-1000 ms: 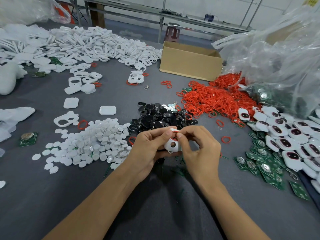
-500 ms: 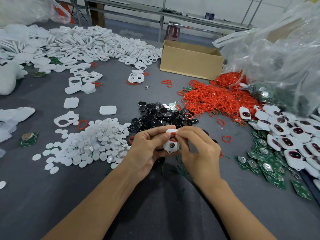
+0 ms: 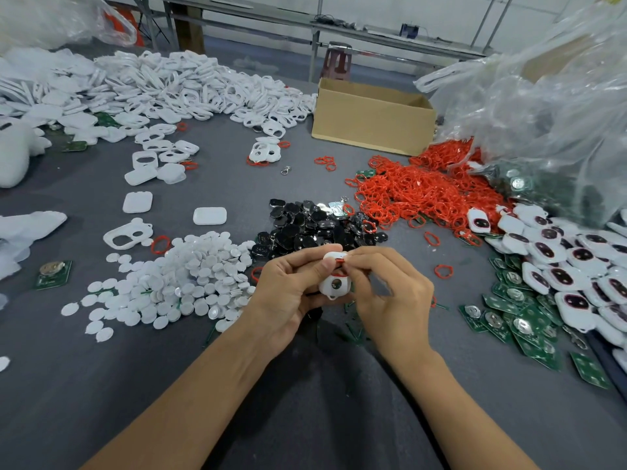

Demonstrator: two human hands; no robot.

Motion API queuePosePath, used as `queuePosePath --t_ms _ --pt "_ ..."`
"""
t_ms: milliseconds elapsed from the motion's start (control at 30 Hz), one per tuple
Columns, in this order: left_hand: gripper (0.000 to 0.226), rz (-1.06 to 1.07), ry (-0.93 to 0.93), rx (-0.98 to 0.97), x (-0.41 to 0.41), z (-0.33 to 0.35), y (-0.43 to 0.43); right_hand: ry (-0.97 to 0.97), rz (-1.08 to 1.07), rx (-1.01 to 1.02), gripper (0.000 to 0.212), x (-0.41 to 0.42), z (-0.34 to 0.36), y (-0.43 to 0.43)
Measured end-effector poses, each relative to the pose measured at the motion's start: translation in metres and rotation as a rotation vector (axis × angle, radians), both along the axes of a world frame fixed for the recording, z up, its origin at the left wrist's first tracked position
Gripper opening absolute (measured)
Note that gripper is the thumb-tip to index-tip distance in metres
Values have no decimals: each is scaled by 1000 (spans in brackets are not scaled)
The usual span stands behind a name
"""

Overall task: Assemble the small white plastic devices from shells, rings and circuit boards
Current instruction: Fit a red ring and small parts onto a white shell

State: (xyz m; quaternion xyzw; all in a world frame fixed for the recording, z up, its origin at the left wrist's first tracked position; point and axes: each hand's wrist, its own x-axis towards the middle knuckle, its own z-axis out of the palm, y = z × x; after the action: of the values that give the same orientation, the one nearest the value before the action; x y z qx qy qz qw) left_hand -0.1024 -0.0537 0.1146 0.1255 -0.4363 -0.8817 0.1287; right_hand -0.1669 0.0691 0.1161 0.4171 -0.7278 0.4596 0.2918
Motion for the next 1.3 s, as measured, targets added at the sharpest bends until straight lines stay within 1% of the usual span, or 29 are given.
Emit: queuePosePath --t_ms 133,233,333,367,400,500,533,600,700,767,867,967,1033,1100,1133,1200,1267,1300 --pt "19 33 6 -72 1 0 3 -47 24 -28 15 -1 -1 0" --pt "14 116 -7 -245 1 0 6 -36 21 10 14 -1 -2 -1" --pt "18 155 -20 -362 1 -2 7 -44 26 29 13 -1 -2 -2" --pt "18 161 -20 -388 1 -2 7 -99 31 15 14 -1 0 -3" --pt "18 169 -20 -415 1 -2 6 -197 36 -12 14 -1 1 -4" --pt "17 183 -8 -453 0 0 5 -604 97 -95 10 0 6 -4" --pt "17 184 0 -469 0 0 6 -690 126 -79 7 1 6 -3" --pt "18 195 14 -516 1 0 6 -770 167 7 12 2 5 -3" --pt "21 215 33 -579 2 -1 9 -735 144 46 19 3 5 -4" --pt "22 217 35 -589 2 0 9 -706 125 28 19 2 5 -4" --pt "24 191 7 -570 2 -2 6 -727 114 45 18 0 3 -3" --pt "25 139 -13 -496 0 -2 4 -722 111 90 20 -1 2 -3" --pt "23 147 -7 -393 -1 -3 2 -612 32 151 23 -5 1 2" --pt "21 169 -10 -293 -1 -3 -1 -486 -128 180 18 -16 2 13" --pt "20 179 -15 -271 -1 -4 -4 -416 -240 227 14 -24 3 21" --pt "20 184 -15 -243 -1 -5 -7 -339 -447 423 19 -38 5 40" --pt "20 180 -13 -219 -2 -5 -7 -382 -530 649 23 -49 6 52" --pt "20 177 -14 -213 -2 -5 -7 -421 -526 716 23 -51 5 54"
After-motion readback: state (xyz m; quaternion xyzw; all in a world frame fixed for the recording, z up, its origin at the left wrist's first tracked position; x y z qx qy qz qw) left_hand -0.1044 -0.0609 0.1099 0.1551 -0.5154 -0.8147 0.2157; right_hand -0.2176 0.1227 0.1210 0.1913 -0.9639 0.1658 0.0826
